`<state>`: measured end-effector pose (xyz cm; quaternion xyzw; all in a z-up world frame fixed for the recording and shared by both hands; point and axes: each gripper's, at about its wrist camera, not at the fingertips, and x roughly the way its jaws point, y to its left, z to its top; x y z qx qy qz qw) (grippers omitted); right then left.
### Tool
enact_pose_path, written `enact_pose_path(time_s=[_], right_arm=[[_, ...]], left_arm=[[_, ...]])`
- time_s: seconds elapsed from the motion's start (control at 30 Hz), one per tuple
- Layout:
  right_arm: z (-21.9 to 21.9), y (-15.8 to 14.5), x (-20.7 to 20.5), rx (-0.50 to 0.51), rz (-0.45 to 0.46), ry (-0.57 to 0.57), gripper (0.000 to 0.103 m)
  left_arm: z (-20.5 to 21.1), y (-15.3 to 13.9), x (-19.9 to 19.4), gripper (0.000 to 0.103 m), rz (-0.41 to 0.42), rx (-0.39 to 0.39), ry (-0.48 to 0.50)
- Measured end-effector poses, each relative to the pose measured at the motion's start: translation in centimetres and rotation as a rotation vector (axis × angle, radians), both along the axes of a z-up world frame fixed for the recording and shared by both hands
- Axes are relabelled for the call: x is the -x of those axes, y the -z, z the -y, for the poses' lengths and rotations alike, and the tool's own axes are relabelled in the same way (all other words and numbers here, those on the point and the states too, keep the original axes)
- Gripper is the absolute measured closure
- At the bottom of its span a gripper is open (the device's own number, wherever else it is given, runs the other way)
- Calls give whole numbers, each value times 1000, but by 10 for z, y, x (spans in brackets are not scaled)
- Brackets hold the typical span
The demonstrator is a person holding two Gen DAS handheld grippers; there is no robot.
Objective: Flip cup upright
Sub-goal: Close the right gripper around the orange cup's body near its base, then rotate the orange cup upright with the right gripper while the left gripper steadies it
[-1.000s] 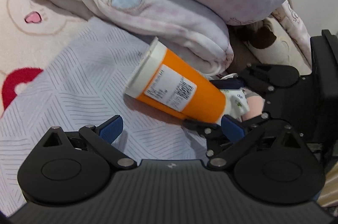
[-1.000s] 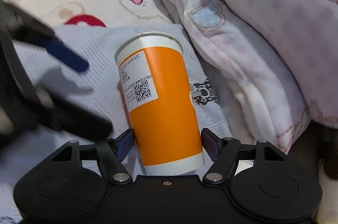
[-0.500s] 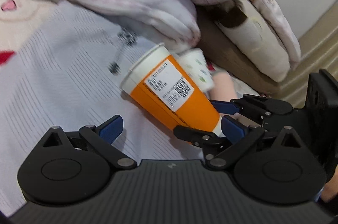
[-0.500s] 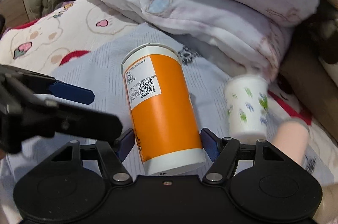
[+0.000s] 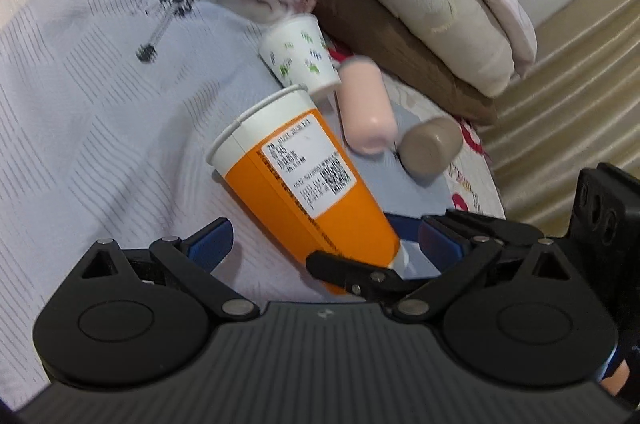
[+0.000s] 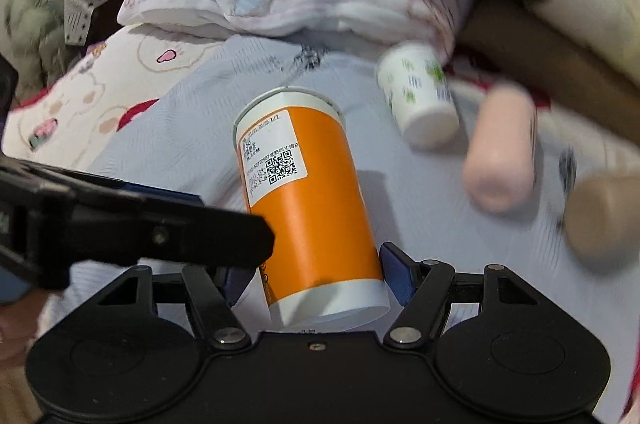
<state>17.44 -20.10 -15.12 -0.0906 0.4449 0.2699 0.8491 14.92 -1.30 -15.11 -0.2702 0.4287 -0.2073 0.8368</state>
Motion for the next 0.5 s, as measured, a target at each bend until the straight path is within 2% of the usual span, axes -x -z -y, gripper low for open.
enact_pose_path(time_s=[0.27,0.37,0.5], right_arm=[[17,1,25,-111,-162,116,31],[17,5,33,-83,-163,166,31],[15,12,38,-64,-160,174,31]], left_arm=[[12,6,4,3,-60,-32,21],[13,10,3,3,-71,-49,26],[14,16,1,3,-82,-62,11]])
